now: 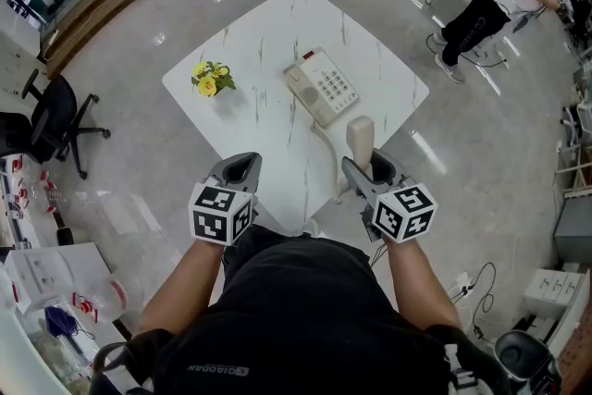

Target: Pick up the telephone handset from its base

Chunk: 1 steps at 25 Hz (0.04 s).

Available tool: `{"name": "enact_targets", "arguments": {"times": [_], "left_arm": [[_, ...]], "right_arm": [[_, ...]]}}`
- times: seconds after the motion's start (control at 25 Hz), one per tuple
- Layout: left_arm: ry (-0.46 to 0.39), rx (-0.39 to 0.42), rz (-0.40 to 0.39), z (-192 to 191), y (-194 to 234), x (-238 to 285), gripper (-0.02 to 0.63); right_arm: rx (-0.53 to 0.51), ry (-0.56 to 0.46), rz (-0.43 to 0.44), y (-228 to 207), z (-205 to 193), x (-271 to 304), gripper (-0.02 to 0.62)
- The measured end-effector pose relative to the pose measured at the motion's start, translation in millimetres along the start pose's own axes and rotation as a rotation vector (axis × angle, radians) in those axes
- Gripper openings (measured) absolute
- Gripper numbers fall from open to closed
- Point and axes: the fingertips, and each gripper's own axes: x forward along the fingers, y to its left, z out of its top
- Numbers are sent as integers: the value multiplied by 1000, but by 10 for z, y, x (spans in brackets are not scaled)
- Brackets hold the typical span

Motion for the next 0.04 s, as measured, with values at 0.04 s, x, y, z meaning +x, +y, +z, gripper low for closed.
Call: {"name": "enact_targets", "arguments": {"times": [0.04], "left_arm": [[0,0,0,3,-3,0,2]], "right_arm": [[0,1,1,-1,0,-3,216]]}}
